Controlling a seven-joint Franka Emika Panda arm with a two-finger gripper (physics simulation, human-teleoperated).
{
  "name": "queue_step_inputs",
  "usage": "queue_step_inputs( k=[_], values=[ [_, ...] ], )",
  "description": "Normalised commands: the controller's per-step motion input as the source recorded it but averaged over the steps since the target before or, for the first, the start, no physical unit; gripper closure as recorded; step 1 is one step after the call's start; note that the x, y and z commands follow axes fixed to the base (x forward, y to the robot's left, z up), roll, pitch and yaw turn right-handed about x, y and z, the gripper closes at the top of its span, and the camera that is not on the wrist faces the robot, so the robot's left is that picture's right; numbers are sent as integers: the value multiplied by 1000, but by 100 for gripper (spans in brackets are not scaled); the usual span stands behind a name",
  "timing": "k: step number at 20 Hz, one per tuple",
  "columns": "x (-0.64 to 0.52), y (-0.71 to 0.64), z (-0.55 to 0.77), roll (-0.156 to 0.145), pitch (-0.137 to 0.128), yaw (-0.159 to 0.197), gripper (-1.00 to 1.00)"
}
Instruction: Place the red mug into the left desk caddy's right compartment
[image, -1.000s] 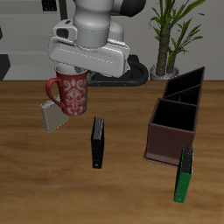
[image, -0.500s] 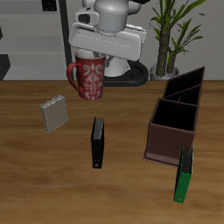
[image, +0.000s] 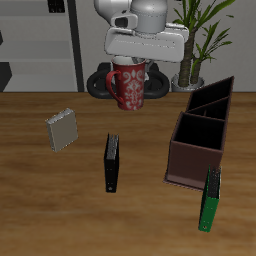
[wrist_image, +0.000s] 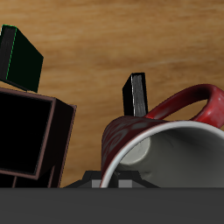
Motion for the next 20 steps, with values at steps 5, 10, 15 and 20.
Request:
queue_step_inputs(
  k=[5,10,15,20],
  values=[
    [15,379,-40,-19,19,2,100],
    [75,243,19,-11,8,-25,100],
    [84,416,-38,-52,24,-56,100],
    [29,476,-62,3,16,-6,100]
  ],
)
